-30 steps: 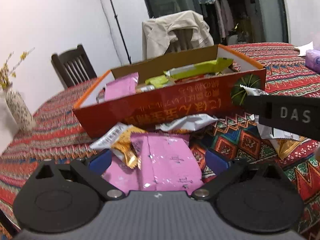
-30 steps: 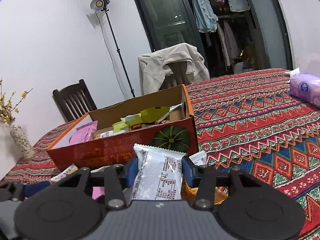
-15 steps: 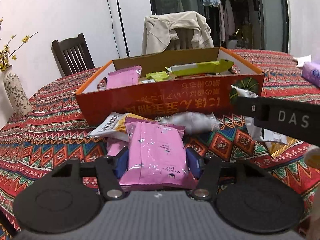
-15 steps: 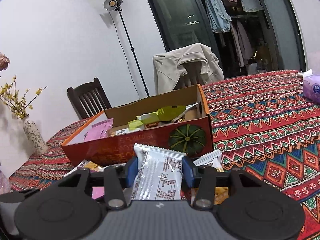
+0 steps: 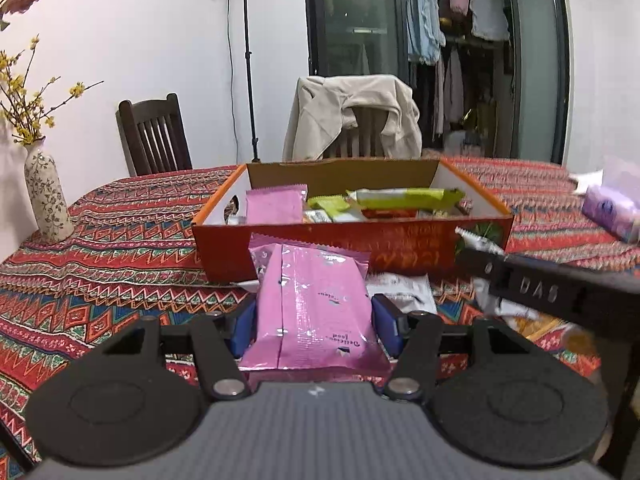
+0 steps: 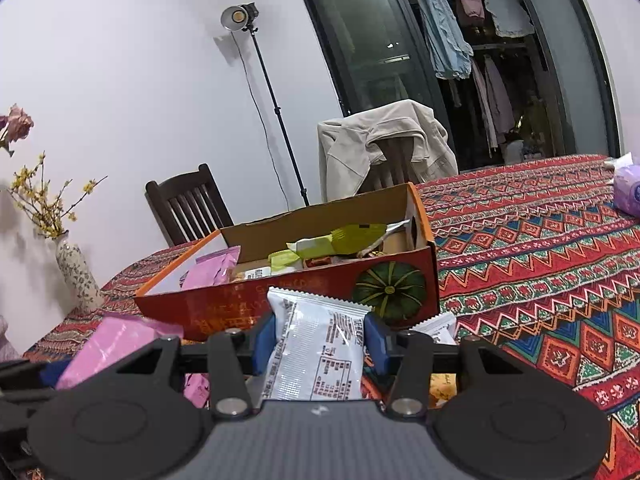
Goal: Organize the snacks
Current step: 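Carry the white packet and pink packet over the orange box, then open both grippers to drop the packets into the box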
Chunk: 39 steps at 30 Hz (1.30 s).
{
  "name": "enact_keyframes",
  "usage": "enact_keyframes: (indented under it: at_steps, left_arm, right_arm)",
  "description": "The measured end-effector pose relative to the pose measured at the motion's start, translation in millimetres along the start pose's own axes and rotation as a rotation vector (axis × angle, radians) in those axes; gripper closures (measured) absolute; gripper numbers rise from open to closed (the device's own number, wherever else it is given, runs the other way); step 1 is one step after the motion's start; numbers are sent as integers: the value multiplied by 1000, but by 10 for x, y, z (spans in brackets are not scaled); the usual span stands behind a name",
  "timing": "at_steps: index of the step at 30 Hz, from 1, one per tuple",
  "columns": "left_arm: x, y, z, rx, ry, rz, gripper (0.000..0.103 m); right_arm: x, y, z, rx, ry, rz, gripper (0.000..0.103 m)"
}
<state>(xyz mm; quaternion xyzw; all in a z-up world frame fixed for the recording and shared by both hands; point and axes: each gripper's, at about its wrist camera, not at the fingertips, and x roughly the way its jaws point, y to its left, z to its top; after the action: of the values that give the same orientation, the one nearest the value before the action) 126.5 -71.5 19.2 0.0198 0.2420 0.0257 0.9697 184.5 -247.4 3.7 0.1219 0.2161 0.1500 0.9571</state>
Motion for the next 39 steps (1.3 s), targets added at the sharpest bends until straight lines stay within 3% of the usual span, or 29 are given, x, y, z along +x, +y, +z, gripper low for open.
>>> enact_keyframes:
  at_steps: [12,22,29,39]
  left_arm:
    - [-6,243,346,-43,-88,-50,42]
    - [228,468,748,-63,-113,-49,42]
    - [559,573,1036,-89,-100,-48,42]
    - [1151,681,1164,-181,-88,-31,42]
  right_arm:
    - [-98,288,243,-98,-57,-58,56]
    - [155,450,656,-133,-63,-96,56]
    - [434,616,916,-154,-71,-109,56]
    - [962,714,966,-176,-59,-141,56]
